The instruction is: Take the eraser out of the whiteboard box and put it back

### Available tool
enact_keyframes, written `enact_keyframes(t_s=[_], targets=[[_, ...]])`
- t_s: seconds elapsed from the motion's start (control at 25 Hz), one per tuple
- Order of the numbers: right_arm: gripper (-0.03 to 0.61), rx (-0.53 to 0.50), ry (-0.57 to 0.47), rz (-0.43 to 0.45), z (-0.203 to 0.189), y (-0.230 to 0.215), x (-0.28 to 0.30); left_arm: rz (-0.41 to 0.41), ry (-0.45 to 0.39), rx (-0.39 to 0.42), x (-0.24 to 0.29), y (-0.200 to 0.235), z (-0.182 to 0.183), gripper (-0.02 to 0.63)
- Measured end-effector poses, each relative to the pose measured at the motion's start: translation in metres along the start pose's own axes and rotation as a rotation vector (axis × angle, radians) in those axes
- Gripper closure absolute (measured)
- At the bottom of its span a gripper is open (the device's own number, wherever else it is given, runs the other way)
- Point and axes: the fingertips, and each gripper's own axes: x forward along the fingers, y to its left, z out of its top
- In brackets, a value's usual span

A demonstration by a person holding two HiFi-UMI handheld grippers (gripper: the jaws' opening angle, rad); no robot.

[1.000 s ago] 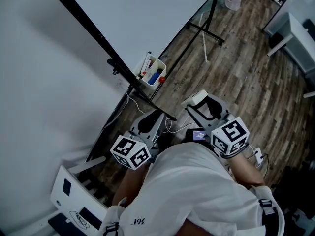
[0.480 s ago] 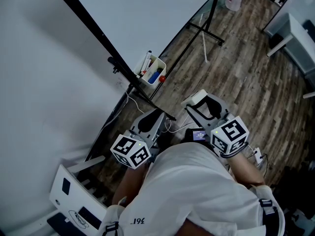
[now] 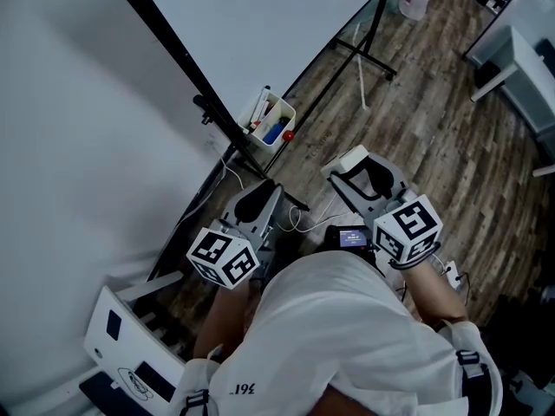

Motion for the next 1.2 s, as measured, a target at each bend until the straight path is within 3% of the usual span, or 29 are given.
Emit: enact_keyframes(t_s=[0.8, 1.2], targets=[[0.314, -0.124, -0.055, 0.024, 0.052, -0.015, 0.058, 0.06, -0.014, 0.067, 0.024, 0.048, 0.032, 0.54], [0.314, -0.194, -0.009, 0.054, 0.049, -0.016, 0.104, 0.108, 0.016, 0.131, 0.049, 0.078, 0.035, 0.54]])
